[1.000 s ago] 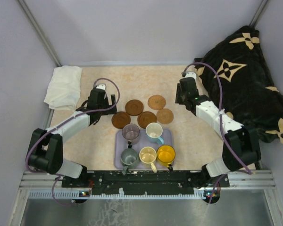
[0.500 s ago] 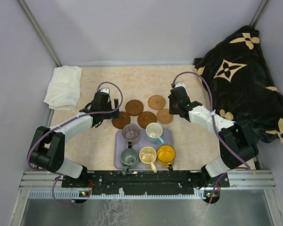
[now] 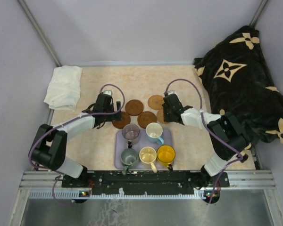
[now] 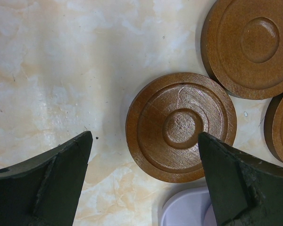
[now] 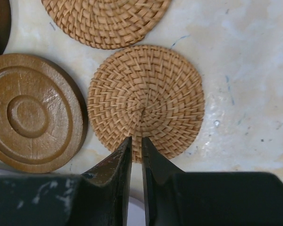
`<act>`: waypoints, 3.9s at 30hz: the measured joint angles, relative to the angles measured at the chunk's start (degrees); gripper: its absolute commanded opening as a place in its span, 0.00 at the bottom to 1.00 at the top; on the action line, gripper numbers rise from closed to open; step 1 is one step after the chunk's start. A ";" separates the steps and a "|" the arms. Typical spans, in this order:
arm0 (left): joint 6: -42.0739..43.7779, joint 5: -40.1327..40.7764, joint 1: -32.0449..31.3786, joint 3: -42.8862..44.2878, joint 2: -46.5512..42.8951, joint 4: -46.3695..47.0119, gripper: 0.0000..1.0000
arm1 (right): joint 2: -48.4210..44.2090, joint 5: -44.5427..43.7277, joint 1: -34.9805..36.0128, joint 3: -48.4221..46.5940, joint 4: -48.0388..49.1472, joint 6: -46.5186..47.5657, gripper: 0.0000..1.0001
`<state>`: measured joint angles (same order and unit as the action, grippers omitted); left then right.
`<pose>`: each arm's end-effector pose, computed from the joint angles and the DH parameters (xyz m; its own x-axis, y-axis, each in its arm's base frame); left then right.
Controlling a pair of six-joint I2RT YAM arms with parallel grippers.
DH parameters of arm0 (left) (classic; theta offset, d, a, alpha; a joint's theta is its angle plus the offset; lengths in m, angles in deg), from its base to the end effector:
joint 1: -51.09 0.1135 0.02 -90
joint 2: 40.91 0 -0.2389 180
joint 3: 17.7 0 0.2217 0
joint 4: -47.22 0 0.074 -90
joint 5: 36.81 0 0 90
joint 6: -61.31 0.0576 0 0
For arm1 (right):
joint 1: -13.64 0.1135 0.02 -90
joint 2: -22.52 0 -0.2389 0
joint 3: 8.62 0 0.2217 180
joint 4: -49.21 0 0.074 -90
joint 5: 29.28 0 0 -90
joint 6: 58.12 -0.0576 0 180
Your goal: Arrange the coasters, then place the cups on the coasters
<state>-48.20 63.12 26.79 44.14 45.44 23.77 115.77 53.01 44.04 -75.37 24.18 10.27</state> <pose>0.2721 -0.1120 0.1628 -0.7382 -0.0276 -0.6740 0.0568 0.9931 -0.1029 0.2743 0.1520 0.1505 -0.7860 -0.0380 -0.6171 -0.1506 0.9798 0.1315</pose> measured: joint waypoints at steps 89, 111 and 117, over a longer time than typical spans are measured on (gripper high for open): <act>-2.73 7.61 13.00 23.54 24.22 -2.82 0.99 | 5.92 -4.70 -0.98 -19.74 -4.70 7.06 0.30; 0.61 -3.10 10.69 18.49 12.04 -3.93 0.99 | 17.75 -3.34 2.97 -26.69 -5.31 7.72 0.27; 4.20 -4.52 2.43 18.64 12.68 -2.58 0.99 | 20.74 -3.96 2.93 -26.75 -5.77 7.48 0.27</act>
<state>-44.01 58.60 29.22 62.78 58.12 21.19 136.51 49.06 46.97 -102.12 18.41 17.75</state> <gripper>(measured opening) 0.995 0.273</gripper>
